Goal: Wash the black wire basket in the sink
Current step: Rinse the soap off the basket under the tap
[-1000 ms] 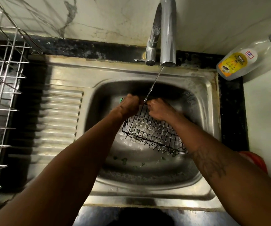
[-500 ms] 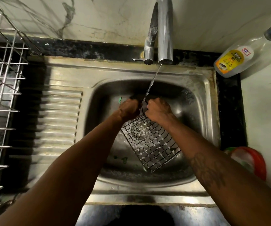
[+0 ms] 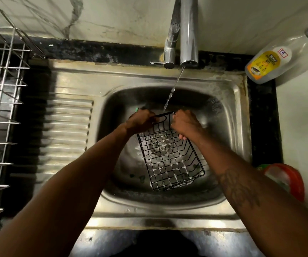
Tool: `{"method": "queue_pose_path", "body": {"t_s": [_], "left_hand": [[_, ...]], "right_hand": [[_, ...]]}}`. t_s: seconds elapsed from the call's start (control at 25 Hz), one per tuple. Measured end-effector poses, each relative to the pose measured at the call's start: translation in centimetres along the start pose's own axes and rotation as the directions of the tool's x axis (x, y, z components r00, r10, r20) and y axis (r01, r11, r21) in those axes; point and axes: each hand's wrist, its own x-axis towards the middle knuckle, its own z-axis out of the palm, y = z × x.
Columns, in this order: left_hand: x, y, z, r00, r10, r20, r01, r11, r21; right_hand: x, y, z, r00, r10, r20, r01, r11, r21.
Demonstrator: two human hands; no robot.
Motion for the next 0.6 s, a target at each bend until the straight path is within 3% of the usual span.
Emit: {"method": "queue_pose_path", "body": {"t_s": [0.12, 0.24, 0.4, 0.6], "left_hand": [[1.0, 1.0, 0.7, 0.999, -0.041, -0.008, 0.042, 0.996, 0.079], [2.1, 3.7, 1.0, 0.999, 0.011, -0.048, -0.003, 0.986, 0.165], [1.9, 3.2, 0.1, 0.997, 0.055, -0.046, -0.05, 0.993, 0.104], [0.4, 0.6, 0.1, 0.987, 0.033, -0.156, -0.018, 0.995, 0.099]], "right_hand": [[-0.1, -0.5, -0.2, 1.0, -0.005, -0.001, 0.005, 1.0, 0.015], [0.2, -1.2, -0.1, 0.997, -0.053, 0.047, 0.052, 0.998, 0.021], [0.5, -0.9, 0.1, 0.985, -0.103, 0.138, 0.095, 0.994, 0.06], [0.0, -2.6, -0.1, 0.967, -0.197, 0.16, 0.181, 0.977, 0.11]]}}
